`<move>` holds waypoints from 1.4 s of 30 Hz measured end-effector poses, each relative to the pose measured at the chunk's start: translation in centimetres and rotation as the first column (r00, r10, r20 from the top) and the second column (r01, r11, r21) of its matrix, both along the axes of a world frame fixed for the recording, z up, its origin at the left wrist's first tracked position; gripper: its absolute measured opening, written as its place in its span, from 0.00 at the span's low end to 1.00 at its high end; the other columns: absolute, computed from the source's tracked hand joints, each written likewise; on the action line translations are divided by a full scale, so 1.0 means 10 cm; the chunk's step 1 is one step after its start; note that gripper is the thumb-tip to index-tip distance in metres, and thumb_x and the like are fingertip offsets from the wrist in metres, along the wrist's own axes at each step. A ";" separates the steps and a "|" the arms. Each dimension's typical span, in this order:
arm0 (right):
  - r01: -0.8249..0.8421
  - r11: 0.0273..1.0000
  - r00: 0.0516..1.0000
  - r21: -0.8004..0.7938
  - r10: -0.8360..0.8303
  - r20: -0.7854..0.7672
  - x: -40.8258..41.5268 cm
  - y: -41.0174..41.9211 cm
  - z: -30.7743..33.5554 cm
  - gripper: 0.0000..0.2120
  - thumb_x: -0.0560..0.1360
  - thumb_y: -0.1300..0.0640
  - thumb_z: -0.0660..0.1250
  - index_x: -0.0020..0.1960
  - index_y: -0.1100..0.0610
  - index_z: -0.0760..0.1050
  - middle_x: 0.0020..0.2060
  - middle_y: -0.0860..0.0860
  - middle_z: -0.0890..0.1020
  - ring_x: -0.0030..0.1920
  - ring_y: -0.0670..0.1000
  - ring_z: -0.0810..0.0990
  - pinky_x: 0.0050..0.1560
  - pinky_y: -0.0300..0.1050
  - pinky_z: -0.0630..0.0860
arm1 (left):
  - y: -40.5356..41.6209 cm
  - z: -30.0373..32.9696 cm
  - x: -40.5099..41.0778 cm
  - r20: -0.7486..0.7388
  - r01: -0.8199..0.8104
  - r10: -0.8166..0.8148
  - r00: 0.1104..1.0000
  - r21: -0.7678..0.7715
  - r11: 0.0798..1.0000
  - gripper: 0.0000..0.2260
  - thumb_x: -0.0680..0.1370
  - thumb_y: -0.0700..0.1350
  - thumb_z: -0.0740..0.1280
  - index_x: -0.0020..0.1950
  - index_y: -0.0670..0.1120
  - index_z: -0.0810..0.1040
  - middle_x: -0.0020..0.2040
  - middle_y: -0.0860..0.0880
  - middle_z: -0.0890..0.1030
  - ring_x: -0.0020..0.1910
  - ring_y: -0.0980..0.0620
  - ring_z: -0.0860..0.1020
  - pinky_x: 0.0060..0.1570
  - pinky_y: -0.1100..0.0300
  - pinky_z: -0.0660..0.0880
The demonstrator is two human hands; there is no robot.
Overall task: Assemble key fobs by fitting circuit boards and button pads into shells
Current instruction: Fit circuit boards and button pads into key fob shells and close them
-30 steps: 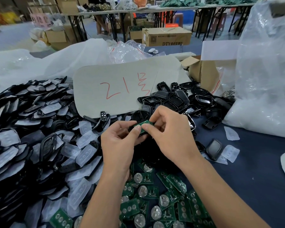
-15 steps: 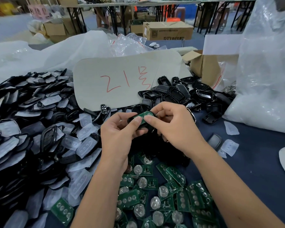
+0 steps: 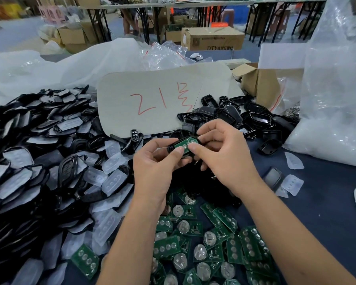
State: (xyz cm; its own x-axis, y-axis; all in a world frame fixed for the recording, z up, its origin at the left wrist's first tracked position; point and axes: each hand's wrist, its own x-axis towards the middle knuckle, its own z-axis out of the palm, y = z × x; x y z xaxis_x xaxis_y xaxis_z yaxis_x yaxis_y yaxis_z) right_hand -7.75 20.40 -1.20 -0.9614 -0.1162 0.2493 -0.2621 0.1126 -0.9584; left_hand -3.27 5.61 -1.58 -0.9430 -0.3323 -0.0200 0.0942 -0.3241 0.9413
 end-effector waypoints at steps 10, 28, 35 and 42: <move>0.154 0.973 0.965 0.172 -0.111 -0.238 0.03 -0.10 -0.06 0.04 0.75 0.60 0.76 0.49 0.55 0.83 0.39 0.48 0.84 0.35 0.48 0.84 0.28 0.42 0.82 | 0.00 -0.04 0.00 -0.018 -0.059 0.058 0.998 -0.057 0.997 0.08 0.75 0.32 0.75 0.48 0.44 0.85 0.42 0.43 0.86 0.42 0.42 0.87 0.47 0.57 0.84; 0.229 0.945 0.947 0.234 -0.161 -0.277 0.05 -0.13 -0.04 0.04 0.76 0.56 0.76 0.50 0.55 0.84 0.40 0.45 0.84 0.37 0.46 0.85 0.38 0.49 0.84 | 0.01 -0.06 -0.01 -0.029 -0.073 0.072 0.997 -0.064 0.995 0.07 0.75 0.32 0.75 0.47 0.43 0.85 0.44 0.41 0.86 0.43 0.43 0.87 0.46 0.56 0.84; 0.206 0.952 0.961 0.226 -0.153 -0.232 0.07 -0.14 -0.02 0.04 0.75 0.57 0.77 0.47 0.54 0.82 0.39 0.45 0.83 0.36 0.48 0.84 0.36 0.50 0.84 | 0.00 -0.06 -0.03 -0.026 -0.084 0.082 0.996 -0.064 0.994 0.09 0.75 0.31 0.75 0.45 0.45 0.85 0.44 0.42 0.87 0.44 0.44 0.87 0.46 0.56 0.84; 0.077 0.995 0.997 0.063 -0.075 -0.023 0.08 -0.12 0.01 0.11 0.73 0.62 0.79 0.49 0.54 0.79 0.41 0.54 0.82 0.34 0.52 0.83 0.30 0.45 0.82 | -0.08 -0.06 -0.03 -0.006 -0.052 0.051 0.999 -0.083 0.995 0.09 0.75 0.30 0.73 0.45 0.44 0.84 0.38 0.43 0.85 0.35 0.46 0.84 0.40 0.59 0.82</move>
State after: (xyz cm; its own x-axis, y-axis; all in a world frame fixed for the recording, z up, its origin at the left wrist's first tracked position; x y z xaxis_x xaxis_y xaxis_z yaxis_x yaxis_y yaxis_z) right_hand -6.93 19.18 -1.07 -0.9629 -0.0593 0.2634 -0.2699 0.1939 -0.9432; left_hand -3.61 4.85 -2.21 -0.9245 -0.3809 0.0133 0.1126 -0.2395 0.9643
